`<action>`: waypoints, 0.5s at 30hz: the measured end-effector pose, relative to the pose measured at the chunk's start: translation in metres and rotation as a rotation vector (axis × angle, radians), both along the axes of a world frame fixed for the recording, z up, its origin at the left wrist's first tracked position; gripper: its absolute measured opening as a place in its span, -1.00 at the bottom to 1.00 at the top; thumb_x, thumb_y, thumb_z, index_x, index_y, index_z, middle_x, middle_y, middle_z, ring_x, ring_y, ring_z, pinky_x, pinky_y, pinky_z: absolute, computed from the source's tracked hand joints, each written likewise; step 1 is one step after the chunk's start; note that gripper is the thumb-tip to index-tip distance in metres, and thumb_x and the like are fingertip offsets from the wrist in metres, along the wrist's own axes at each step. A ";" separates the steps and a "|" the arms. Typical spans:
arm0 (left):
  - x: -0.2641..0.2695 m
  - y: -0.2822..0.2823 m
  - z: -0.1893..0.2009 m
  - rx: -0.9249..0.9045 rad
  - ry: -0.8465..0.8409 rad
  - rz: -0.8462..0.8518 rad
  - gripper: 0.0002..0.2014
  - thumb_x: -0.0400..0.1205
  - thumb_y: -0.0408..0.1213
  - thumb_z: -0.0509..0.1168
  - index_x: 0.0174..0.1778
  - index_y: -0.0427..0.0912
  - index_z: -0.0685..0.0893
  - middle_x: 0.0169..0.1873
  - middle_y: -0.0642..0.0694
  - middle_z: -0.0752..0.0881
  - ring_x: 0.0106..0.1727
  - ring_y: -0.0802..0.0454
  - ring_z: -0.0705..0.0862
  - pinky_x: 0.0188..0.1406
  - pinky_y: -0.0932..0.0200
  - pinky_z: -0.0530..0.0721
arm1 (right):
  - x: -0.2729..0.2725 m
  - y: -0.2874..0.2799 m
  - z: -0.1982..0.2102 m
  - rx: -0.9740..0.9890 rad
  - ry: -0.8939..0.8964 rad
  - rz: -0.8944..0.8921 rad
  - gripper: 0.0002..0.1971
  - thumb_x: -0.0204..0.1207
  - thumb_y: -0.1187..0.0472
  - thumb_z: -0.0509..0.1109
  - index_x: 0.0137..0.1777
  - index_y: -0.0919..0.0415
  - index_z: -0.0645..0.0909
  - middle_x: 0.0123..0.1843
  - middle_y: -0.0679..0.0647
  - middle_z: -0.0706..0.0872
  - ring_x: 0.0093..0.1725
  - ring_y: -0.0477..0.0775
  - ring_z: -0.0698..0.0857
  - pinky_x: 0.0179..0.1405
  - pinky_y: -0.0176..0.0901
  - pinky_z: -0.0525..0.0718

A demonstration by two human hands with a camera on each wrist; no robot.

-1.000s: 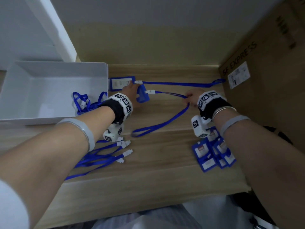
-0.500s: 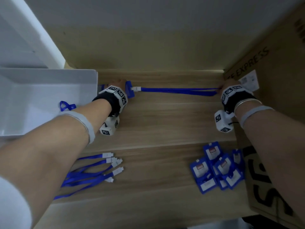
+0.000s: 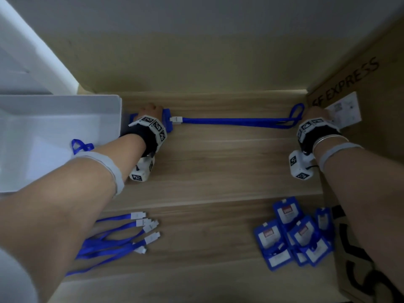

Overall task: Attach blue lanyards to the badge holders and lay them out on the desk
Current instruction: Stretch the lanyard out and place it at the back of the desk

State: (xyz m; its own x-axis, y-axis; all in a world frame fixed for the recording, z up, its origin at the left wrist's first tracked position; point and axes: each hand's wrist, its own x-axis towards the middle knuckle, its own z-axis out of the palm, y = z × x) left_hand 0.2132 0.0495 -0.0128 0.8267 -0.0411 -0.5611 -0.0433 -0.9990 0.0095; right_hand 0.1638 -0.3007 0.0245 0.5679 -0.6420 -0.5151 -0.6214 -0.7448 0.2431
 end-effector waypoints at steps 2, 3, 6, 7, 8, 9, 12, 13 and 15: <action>0.002 0.002 -0.002 -0.007 0.002 0.011 -0.57 0.58 -0.35 0.27 0.37 -0.33 0.41 0.32 -0.33 0.46 0.33 -0.35 0.50 0.27 -0.20 0.56 | -0.003 0.005 0.001 -0.075 0.046 0.009 -0.67 0.64 0.23 0.22 0.33 0.38 0.51 0.42 0.34 0.46 0.39 0.36 0.49 0.27 0.22 0.58; 0.002 0.003 -0.003 -0.018 0.010 0.020 -0.54 0.57 -0.36 0.29 0.39 -0.31 0.40 0.33 -0.33 0.44 0.34 -0.36 0.48 0.28 -0.21 0.55 | -0.006 0.008 0.002 -0.093 0.049 0.013 -0.66 0.64 0.22 0.22 0.34 0.38 0.49 0.44 0.34 0.44 0.39 0.37 0.48 0.24 0.27 0.58; 0.002 0.007 -0.004 -0.042 0.021 0.042 -0.43 0.52 -0.38 0.34 0.46 -0.26 0.35 0.37 -0.33 0.39 0.37 -0.37 0.44 0.32 -0.22 0.52 | -0.008 0.006 -0.001 -0.110 0.167 0.134 -0.67 0.66 0.26 0.18 0.37 0.36 0.48 0.47 0.27 0.43 0.42 0.30 0.47 0.30 0.17 0.56; 0.001 0.008 -0.003 -0.045 0.020 0.038 -0.40 0.51 -0.38 0.35 0.47 -0.24 0.34 0.38 -0.33 0.38 0.38 -0.37 0.43 0.32 -0.20 0.51 | -0.008 0.001 -0.006 -0.113 0.165 0.161 -0.68 0.68 0.27 0.15 0.37 0.36 0.48 0.47 0.24 0.42 0.44 0.27 0.47 0.32 0.12 0.54; 0.001 0.009 -0.003 -0.047 0.018 0.032 -0.38 0.50 -0.38 0.36 0.48 -0.22 0.33 0.39 -0.33 0.37 0.38 -0.37 0.43 0.33 -0.19 0.50 | -0.006 -0.002 -0.009 -0.126 0.192 0.194 -0.68 0.69 0.27 0.13 0.38 0.36 0.47 0.47 0.22 0.42 0.45 0.26 0.45 0.33 0.09 0.52; 0.000 0.009 -0.003 -0.050 0.018 0.028 -0.37 0.49 -0.38 0.36 0.49 -0.21 0.32 0.39 -0.32 0.37 0.38 -0.36 0.43 0.32 -0.18 0.51 | -0.005 -0.001 -0.007 -0.098 0.172 0.194 -0.69 0.68 0.27 0.13 0.37 0.36 0.47 0.47 0.23 0.43 0.45 0.28 0.45 0.32 0.10 0.52; -0.002 0.008 -0.002 -0.034 0.039 0.013 -0.35 0.51 -0.34 0.35 0.52 -0.17 0.27 0.40 -0.31 0.34 0.37 -0.35 0.45 0.34 -0.16 0.52 | -0.006 0.006 -0.001 -0.100 0.225 0.259 -0.67 0.60 0.23 0.26 0.34 0.32 0.49 0.46 0.31 0.41 0.43 0.38 0.46 0.28 0.20 0.57; -0.003 0.008 -0.002 -0.028 0.045 0.011 -0.34 0.52 -0.33 0.35 0.53 -0.16 0.26 0.41 -0.30 0.33 0.37 -0.35 0.45 0.35 -0.16 0.52 | -0.010 0.011 0.003 -0.105 0.261 0.241 -0.63 0.59 0.22 0.29 0.36 0.32 0.49 0.48 0.32 0.38 0.43 0.39 0.44 0.27 0.24 0.58; -0.004 0.007 -0.001 -0.021 0.049 0.011 -0.32 0.50 -0.32 0.37 0.54 -0.14 0.24 0.41 -0.30 0.32 0.37 -0.36 0.45 0.36 -0.16 0.52 | -0.012 0.012 0.004 -0.146 0.317 0.233 -0.59 0.58 0.20 0.30 0.41 0.30 0.47 0.52 0.33 0.33 0.45 0.40 0.42 0.24 0.27 0.57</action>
State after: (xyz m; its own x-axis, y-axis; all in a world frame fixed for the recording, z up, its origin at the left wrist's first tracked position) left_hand 0.2094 0.0562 -0.0142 0.7987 -0.0449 -0.6001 -0.0316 -0.9990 0.0327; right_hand 0.1519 -0.2889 0.0288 0.5345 -0.5944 -0.6008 -0.3176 -0.8001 0.5089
